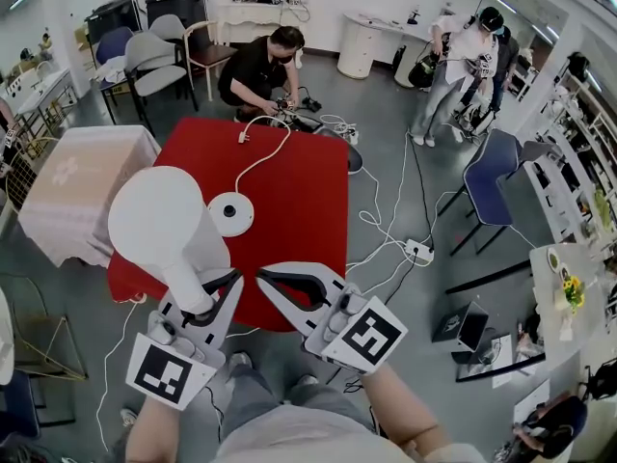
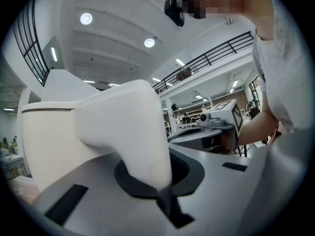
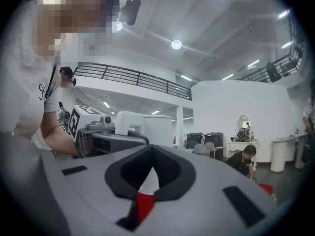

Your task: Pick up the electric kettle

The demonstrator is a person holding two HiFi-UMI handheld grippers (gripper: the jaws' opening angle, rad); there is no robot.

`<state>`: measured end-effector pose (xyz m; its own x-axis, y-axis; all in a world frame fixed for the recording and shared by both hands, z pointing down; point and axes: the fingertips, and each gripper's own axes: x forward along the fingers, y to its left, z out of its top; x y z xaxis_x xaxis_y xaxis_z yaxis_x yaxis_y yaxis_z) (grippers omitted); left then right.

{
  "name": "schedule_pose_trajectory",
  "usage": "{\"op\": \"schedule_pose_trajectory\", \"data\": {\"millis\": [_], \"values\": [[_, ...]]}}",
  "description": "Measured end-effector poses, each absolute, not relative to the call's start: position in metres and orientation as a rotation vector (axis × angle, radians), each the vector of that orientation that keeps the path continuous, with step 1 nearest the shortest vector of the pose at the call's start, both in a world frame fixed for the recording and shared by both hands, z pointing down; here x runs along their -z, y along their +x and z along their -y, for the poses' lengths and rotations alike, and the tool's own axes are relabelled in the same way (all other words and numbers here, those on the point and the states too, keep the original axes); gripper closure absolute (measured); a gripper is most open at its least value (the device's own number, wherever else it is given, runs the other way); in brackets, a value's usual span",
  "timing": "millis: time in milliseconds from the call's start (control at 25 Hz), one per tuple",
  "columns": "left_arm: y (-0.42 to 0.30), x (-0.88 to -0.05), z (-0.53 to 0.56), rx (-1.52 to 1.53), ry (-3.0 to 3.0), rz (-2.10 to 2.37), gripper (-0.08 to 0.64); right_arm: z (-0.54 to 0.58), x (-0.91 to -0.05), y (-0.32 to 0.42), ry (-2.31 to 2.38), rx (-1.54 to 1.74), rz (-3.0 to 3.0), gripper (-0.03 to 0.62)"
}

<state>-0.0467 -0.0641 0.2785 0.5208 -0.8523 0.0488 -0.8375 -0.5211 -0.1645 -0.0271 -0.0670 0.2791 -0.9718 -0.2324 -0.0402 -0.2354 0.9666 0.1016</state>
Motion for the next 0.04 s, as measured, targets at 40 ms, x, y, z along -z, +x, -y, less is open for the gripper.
{"op": "schedule_pose_trajectory", "data": {"millis": [40], "values": [[-0.0472, -0.2784, 0.0636, 0.185, -2.634, -1.468, 0.552, 0.0662, -0.2783, -0.0284, -0.364, -0.164, -3.085, 0.591]]}}
